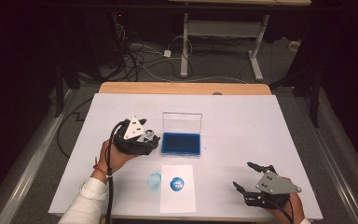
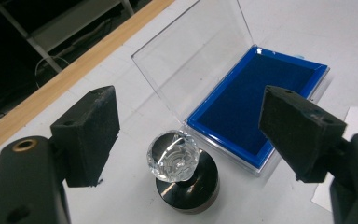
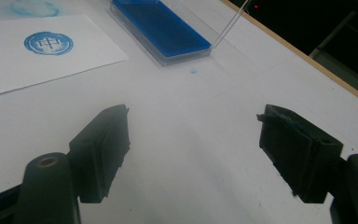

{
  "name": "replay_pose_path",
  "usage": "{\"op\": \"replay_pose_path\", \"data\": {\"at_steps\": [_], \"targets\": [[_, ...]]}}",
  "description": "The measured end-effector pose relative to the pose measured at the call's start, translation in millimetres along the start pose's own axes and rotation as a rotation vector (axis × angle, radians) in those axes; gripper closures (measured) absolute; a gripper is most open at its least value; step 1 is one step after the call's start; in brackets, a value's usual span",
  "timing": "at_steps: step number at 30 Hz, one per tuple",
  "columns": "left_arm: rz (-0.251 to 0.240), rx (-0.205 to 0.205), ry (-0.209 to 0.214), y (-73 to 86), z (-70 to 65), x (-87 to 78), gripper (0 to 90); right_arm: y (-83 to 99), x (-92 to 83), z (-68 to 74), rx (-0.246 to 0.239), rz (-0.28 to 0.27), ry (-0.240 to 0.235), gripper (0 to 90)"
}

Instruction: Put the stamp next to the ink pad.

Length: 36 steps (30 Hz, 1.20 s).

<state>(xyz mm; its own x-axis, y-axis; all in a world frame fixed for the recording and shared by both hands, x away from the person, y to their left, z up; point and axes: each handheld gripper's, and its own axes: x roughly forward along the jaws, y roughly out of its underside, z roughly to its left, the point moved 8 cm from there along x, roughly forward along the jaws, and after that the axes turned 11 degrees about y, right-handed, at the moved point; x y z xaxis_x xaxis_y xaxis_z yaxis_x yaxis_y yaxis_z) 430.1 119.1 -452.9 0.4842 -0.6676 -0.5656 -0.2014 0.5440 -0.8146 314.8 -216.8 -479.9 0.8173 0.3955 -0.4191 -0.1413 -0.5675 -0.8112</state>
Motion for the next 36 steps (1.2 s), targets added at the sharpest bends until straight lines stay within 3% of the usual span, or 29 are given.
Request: {"op": "replay_pose_path", "data": {"at_steps": [11, 23, 36], "targets": [[0.003, 0.075, -0.007, -7.0, -18.1, -7.3, 19.5, 0.2, 0.2, 0.9, 0.003, -0.005, -0.003, 24.1], [-0.033, 0.102, -0.021, -12.7, -29.0, -16.9, 19.5, -0.5, 0.2, 2.2, 0.002, -0.007, -0.009, 24.1], [-0.042, 0.128, -0.032, -13.7, -42.1, -26.1, 19.5, -1.1, -1.4, 1.0, 0.007, -0.012, -0.004, 24.1]]}}
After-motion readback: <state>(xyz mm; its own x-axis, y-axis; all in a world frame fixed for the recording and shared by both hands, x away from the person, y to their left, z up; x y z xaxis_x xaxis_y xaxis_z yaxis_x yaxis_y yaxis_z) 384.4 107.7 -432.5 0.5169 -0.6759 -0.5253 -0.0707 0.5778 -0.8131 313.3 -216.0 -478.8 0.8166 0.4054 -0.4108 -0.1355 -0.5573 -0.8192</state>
